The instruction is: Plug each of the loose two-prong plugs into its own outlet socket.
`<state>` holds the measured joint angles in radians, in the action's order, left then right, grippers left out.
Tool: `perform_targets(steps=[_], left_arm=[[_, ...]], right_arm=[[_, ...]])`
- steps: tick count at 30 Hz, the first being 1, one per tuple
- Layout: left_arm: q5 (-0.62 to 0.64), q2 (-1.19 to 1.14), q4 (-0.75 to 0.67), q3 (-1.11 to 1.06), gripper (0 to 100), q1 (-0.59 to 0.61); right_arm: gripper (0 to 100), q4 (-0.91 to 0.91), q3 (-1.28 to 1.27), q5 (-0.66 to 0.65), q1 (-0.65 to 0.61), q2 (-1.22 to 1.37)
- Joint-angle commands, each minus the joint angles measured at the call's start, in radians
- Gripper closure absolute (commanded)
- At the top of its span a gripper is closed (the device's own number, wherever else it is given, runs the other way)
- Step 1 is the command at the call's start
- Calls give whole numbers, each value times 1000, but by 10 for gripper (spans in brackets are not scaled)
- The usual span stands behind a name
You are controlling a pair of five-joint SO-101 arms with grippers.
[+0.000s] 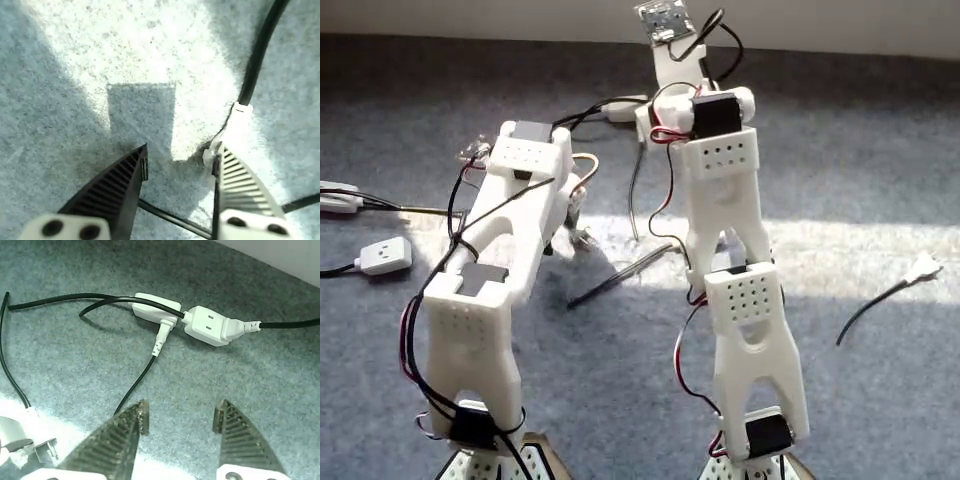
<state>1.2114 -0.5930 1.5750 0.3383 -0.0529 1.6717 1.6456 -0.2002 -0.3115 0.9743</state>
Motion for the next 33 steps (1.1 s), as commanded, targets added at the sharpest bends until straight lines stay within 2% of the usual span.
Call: perform_targets(steps=[1,19,30,33], left_arm=[[8,56,-31,10,766,-59],[9,16,-37,117,766,-64],[9,-70,-72,150,766,-79],[9,-70,-118,147,766,-90]], right_arm=[[786,-19,45,-12,13,-70],[786,-21,44,-12,7,-67],[786,-19,44,-12,7,-65],[786,-19,44,-12,7,-65]])
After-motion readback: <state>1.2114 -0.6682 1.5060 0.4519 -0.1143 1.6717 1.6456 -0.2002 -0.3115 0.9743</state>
